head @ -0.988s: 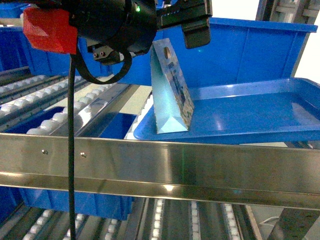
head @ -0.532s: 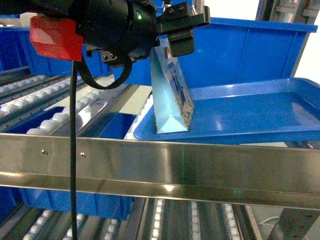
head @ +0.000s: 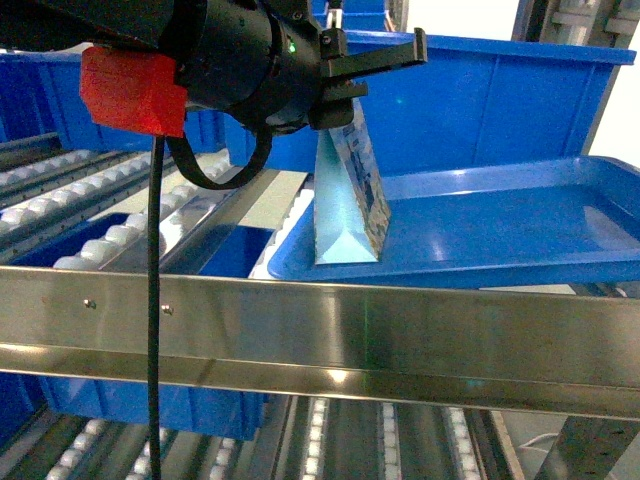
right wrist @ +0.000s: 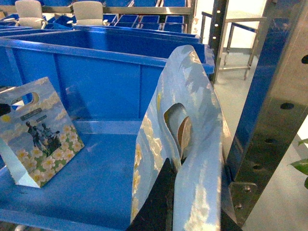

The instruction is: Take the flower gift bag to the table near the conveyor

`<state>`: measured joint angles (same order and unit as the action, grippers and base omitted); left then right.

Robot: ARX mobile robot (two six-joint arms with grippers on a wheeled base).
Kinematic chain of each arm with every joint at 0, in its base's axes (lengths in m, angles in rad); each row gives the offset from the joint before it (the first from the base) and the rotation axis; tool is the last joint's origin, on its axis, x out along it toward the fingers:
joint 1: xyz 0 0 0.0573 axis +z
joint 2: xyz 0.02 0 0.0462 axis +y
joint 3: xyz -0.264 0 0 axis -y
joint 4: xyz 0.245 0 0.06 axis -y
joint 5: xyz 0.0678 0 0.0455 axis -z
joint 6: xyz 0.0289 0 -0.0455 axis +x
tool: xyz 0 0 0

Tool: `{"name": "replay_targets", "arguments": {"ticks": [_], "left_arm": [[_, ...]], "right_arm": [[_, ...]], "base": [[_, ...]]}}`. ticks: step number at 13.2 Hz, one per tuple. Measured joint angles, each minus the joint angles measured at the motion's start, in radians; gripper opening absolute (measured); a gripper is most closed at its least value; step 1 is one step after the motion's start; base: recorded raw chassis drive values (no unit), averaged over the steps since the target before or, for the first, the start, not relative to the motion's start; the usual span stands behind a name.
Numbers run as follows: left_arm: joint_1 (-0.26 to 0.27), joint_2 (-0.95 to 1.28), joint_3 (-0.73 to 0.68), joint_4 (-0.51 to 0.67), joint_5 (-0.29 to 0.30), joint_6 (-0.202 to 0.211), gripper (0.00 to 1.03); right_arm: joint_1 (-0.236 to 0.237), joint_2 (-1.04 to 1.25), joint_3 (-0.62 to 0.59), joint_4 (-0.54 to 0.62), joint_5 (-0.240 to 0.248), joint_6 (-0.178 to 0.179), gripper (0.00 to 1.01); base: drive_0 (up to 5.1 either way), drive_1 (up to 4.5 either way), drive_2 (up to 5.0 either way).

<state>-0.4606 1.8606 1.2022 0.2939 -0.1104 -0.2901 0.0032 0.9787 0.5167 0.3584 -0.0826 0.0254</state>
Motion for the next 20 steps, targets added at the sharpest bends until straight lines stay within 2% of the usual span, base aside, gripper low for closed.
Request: {"name": "replay_targets", "arguments": {"ticks": [2, 4, 5, 6, 9, 13, 15, 20], "left_arm": [[-0.003, 0.000, -0.002, 0.033, -0.022, 0.015, 0.02], [-0.010, -0.005, -0.004, 0.060, -0.043, 0.050, 0.02], [-0.016, -0.035, -0.012, 0.068, -0.065, 0.084, 0.02], [-0.016, -0.104, -0.016, 0.111, -0.060, 0.122, 0.02], [-0.010, -0.176, -0.029, 0.128, -0.072, 0.150, 0.02], [0.006, -0.318, -0.142, 0.183, -0.160, 0.203, 0.02], [0.022, -0.375, -0.184, 0.227, -0.187, 0.241, 0.02], [0.024, -0.379, -0.185, 0.230, -0.187, 0.247, 0.02]], "right_arm": [[0.000, 0.000, 0.000, 0.000, 0.000, 0.000, 0.02], [0.000, 0.000, 0.000, 0.000, 0.000, 0.000, 0.02], [0.000, 0.000, 0.000, 0.000, 0.000, 0.000, 0.02], [0.000, 0.000, 0.000, 0.000, 0.000, 0.000, 0.02], [0.000, 0.000, 0.000, 0.000, 0.000, 0.000, 0.02], [0.000, 0.000, 0.000, 0.000, 0.000, 0.000, 0.02], [0.000, 0.000, 0.000, 0.000, 0.000, 0.000, 0.02], [0.000, 0.000, 0.000, 0.000, 0.000, 0.000, 0.02]], "base": [[0.0, 0.00, 0.0], [0.0, 0.00, 0.0], [0.0, 0.00, 0.0], [0.0, 0.00, 0.0], [0.0, 0.00, 0.0], [0.0, 0.00, 0.0], [0.0, 0.00, 0.0], [0.0, 0.00, 0.0]]}}
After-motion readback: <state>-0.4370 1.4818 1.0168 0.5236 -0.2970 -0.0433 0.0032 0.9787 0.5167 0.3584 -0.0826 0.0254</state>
